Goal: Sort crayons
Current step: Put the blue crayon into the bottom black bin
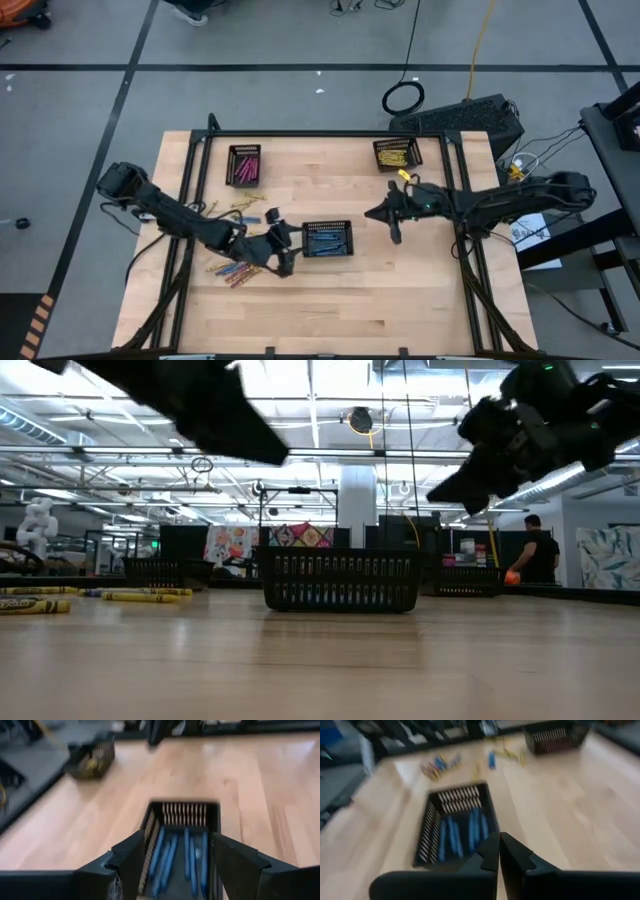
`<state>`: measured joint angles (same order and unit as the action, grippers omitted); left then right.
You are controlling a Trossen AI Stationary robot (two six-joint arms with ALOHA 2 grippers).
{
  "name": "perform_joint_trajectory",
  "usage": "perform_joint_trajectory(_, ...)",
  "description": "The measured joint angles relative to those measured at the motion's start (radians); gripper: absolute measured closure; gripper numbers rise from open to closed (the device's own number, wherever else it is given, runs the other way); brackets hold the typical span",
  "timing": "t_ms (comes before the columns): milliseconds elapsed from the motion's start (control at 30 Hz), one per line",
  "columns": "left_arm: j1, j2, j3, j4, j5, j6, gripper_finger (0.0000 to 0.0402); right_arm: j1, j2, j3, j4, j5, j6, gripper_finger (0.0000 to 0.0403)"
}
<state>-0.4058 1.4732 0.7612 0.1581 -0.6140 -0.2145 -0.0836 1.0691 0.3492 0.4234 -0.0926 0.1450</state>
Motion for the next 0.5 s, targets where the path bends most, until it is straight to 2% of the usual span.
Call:
perform_joint_trajectory(133, -0.055, -0.072, 0.000, -0.254, -0.016, -0.195, 0.0175, 0.053, 0.013, -0.024, 0.142, 0.014, -0.032, 0.0402)
perform_joint_trajectory(267, -0.106, -0.135, 0.000, -0.608, 0.000, -0.474, 0.0175, 0.067, 0.015, -0.016, 0.175, 0.014, -0.079, 0.0401)
perform_joint_trajectory(400, -0.119, -0.149, 0.000, -0.955, 0.103, -0.762, 0.0175, 0.066, 0.014, -0.015, 0.207, 0.015, -0.099, 0.0401)
perform_joint_trajectory(500, -0.104, -0.149, -0.020, -1.065, 0.278, -0.838, 0.0175, 0.066, 0.014, -0.015, 0.214, 0.015, -0.104, 0.0401)
